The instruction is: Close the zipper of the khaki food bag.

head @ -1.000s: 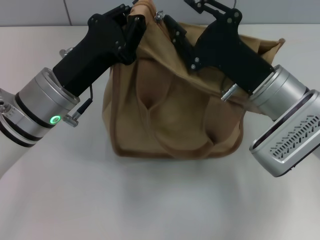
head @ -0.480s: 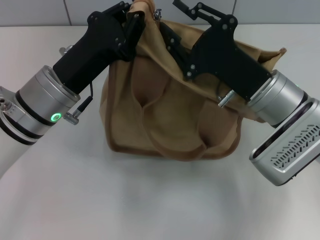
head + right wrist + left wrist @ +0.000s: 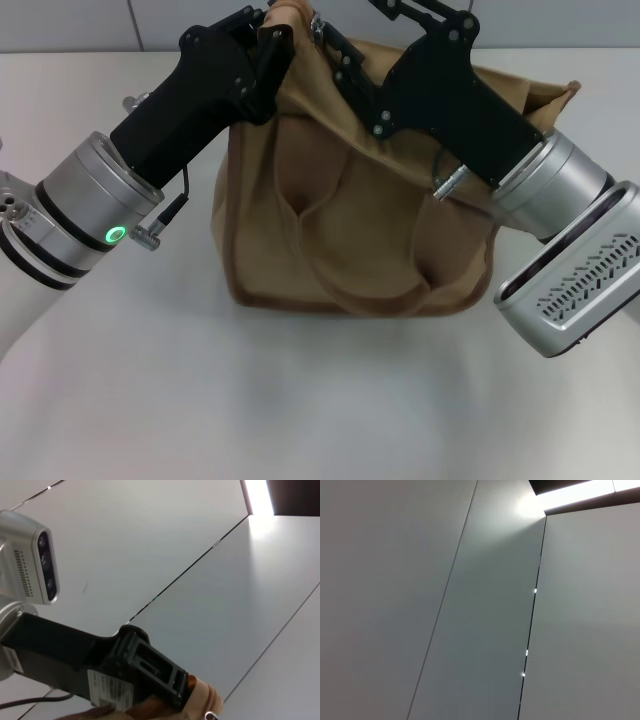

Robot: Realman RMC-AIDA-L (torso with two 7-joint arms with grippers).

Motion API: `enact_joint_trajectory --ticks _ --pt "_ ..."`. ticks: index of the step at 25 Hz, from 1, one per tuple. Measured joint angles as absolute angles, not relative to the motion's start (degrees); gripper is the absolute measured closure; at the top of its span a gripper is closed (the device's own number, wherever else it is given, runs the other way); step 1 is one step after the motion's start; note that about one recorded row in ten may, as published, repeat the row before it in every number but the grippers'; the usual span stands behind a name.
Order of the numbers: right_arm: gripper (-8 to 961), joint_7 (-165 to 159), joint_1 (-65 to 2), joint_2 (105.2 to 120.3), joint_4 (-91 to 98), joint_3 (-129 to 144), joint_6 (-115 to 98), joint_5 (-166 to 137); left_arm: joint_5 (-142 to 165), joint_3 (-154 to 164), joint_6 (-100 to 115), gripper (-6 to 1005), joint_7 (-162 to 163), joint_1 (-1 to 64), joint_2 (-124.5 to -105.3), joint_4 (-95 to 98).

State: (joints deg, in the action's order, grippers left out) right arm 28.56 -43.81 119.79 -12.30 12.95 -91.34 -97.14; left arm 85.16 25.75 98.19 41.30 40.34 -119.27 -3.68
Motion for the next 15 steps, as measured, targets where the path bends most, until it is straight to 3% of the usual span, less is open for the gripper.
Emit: enact_joint_trajectory --ticks 15 --pt "530 28.6 -43.8 119.8 -12.3 12.7 -94.7 -96.9 85.1 25.8 98.2 969 41.3 40.6 -119.27 -3.7"
